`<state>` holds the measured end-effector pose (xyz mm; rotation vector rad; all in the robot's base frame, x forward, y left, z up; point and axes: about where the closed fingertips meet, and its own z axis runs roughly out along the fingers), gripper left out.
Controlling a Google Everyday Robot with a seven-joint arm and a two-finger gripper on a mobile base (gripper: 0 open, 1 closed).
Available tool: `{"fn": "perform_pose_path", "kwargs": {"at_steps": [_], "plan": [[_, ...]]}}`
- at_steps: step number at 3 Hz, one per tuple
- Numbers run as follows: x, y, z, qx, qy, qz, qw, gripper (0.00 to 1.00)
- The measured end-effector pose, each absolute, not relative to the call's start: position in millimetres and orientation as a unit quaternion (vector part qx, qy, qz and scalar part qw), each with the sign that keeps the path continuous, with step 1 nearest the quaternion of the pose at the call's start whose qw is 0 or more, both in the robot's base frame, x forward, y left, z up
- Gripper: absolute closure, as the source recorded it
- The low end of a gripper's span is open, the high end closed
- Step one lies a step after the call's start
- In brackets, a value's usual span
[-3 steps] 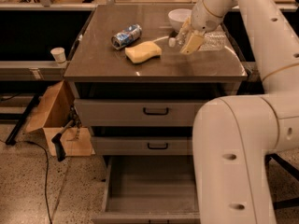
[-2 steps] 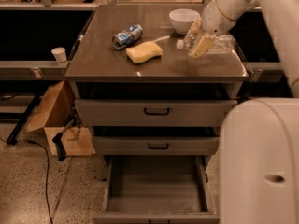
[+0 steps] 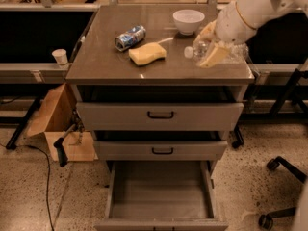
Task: Place water bottle into bottom drawer
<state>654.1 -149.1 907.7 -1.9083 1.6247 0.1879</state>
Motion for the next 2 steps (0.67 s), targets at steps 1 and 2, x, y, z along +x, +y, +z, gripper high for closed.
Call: {"fn": "perform_pose_path", "kwargs": {"at_steps": [1, 2], "plan": [[606.4, -121.0, 887.9, -0.746, 0.588, 0.105, 0.296, 1.0], [564.5, -99.6, 853.6, -0.763, 0.573, 0.141, 0.263, 1.0]]}}
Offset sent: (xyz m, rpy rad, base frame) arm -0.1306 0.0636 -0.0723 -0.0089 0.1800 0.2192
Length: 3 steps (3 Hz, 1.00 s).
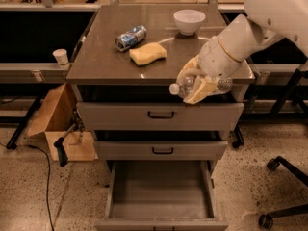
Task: Place water bottle into bottom drawer
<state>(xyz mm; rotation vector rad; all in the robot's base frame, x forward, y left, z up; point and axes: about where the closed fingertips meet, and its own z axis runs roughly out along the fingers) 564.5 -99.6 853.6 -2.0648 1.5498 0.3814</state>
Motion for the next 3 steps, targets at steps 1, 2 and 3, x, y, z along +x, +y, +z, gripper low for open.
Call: {"fn": "perform_pose_path", "kwargs": {"at_steps": [1, 2, 3], "plan": [[565.7, -99.0, 854.4, -0.764, 0.572, 0.14, 0.263, 1.0], [555.8, -97.4, 847.6, -0.764, 0.573, 0.132, 0.265, 1.0], [528.8, -96.7, 833.0, -0.758, 0.58, 0.107, 0.279, 1.0]]}}
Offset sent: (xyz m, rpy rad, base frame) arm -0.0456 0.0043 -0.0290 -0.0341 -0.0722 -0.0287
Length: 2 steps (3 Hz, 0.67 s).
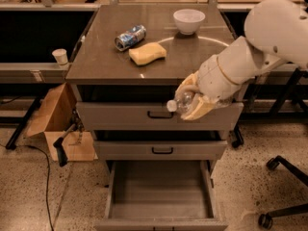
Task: Place water bottle into bottom drawer
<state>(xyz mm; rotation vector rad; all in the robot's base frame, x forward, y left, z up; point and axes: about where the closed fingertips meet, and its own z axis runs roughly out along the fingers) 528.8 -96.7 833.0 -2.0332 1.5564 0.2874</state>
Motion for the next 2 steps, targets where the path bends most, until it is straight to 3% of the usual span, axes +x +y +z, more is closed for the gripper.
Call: {"fn": "perform_pose_path", "kwargs": {"at_steps": [2], "plan": [[502.4, -92.6, 785.9, -0.729, 0.613, 0.076, 0.295, 1.0]]}}
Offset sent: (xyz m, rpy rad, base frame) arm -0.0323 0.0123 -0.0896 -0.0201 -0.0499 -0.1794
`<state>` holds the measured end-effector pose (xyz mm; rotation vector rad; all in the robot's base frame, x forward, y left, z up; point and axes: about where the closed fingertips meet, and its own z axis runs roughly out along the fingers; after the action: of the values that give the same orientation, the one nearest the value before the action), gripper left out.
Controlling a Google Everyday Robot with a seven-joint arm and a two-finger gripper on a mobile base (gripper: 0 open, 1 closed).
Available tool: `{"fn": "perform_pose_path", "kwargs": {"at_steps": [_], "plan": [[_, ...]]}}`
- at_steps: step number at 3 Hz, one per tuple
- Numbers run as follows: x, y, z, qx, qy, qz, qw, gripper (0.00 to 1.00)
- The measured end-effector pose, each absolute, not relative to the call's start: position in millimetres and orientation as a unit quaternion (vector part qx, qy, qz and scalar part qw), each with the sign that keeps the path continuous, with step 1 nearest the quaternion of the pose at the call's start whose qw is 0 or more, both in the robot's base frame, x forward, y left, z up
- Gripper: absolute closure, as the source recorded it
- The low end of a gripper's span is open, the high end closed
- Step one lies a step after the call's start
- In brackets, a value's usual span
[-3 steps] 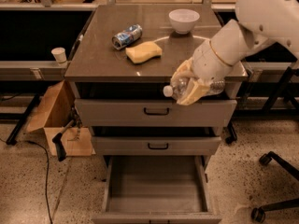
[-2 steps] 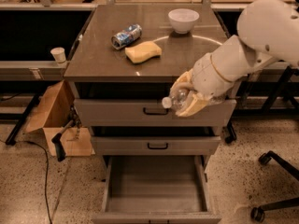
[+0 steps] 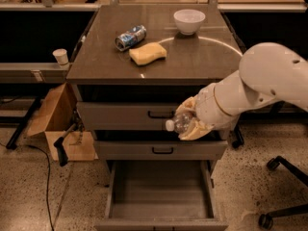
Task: Place water bottle into bottom drawer
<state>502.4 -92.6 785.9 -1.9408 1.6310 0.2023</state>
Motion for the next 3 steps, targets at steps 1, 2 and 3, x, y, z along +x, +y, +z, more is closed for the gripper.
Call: {"fn": "perform_pose_path", "kwargs": {"at_steps": [1, 2, 3], "plan": [[495.4, -78.8, 753.8, -0.727, 0.623, 0.066, 0.281, 1.0], [488.0, -64.7, 726.4, -0.736, 0.62, 0.071, 0.262, 1.0], [482.3, -54.1, 706.3, -0.744, 0.616, 0.08, 0.246, 1.0]]}}
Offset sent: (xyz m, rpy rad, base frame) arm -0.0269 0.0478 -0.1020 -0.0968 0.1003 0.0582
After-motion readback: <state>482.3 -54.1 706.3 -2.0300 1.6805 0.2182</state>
